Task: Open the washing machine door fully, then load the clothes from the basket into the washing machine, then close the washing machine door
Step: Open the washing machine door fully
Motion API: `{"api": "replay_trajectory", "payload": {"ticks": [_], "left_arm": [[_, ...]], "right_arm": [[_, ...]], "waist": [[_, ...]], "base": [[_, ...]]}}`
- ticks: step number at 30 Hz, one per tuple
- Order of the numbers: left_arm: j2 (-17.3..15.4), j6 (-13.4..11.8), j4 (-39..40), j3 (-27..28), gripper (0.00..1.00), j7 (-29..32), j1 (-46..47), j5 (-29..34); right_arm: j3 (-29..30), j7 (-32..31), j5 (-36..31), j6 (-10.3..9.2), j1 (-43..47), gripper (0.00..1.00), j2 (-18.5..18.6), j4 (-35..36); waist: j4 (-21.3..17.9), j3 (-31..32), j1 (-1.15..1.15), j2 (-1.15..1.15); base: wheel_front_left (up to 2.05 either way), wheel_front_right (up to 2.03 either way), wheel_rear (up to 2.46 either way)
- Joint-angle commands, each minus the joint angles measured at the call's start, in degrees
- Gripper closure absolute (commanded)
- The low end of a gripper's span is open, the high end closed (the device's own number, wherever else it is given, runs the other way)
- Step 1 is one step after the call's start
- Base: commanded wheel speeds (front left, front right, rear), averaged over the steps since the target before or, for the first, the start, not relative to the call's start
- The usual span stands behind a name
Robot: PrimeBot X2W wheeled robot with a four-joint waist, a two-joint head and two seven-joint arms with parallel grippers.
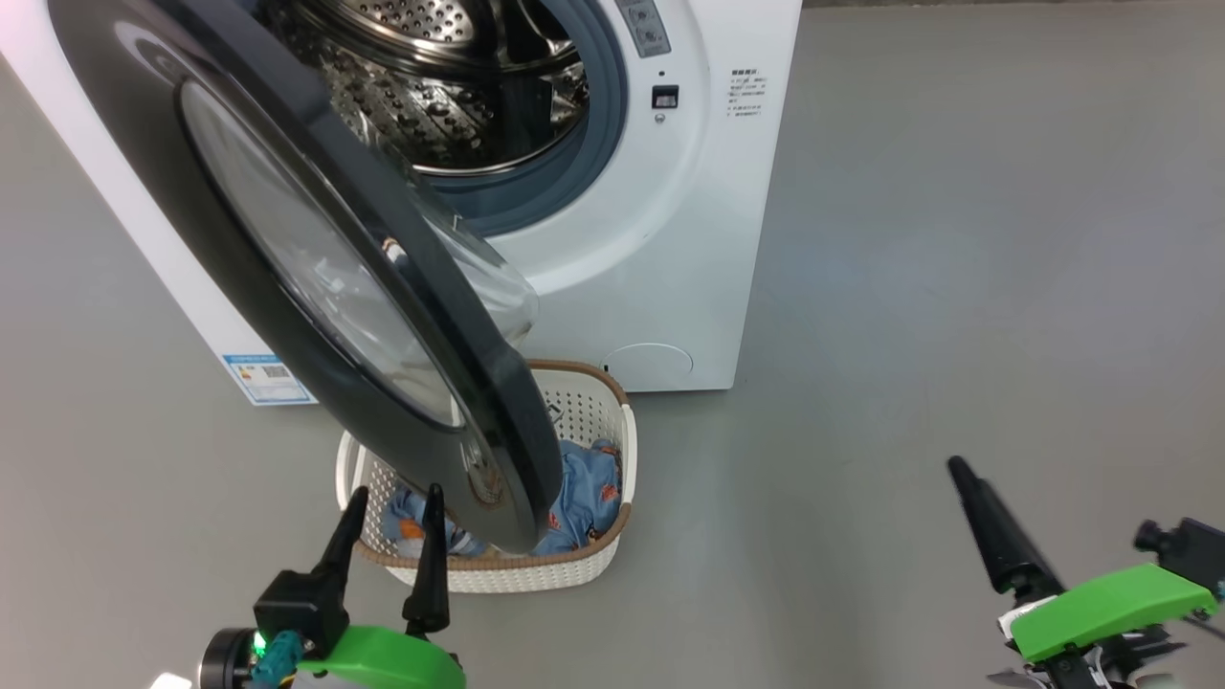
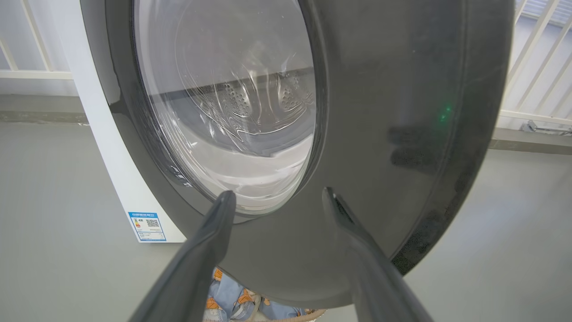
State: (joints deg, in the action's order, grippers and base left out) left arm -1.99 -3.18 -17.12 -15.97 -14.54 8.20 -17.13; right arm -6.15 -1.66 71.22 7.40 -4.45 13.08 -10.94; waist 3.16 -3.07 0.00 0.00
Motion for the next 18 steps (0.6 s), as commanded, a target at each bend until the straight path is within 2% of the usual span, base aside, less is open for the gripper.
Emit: {"api": "replay_trajectory", "payload": {"ticks": [1,7,13,18], "left_arm": [[-0.88,0.60,0.90,1.89,0.00,-0.46,0.46,0.43],[-0.88,0.89,0.56,1.98,0.00,-0.46,-0.41,0.38],[-0.88,1.01,0.49,1.70,0.00,-0.46,-0.95,0.34],[-0.88,1.11,0.52,1.51,0.00,-0.46,-1.00,0.09]], "right_arm": [[-0.42,3.90,-5.84,0.09,0.11,0.00,2.10,0.54],[2.90,13.92,-27.28,0.09,0.41,0.00,3.55,-2.53],[7.46,15.98,-45.29,0.09,1.74,0.00,0.74,0.07],[7.97,16.44,-56.40,0.09,4.08,0.00,-1.71,4.42]], "waist": [[-0.15,0.51,0.00,0.00],[-0.64,1.80,0.00,0.00],[-0.78,2.26,0.00,0.00],[-0.66,2.26,0.00,0.00]], "base": [[0.00,0.00,0.00],[0.00,0.00,0.00],[0.00,0.00,0.00],[0.00,0.00,0.00]]}}
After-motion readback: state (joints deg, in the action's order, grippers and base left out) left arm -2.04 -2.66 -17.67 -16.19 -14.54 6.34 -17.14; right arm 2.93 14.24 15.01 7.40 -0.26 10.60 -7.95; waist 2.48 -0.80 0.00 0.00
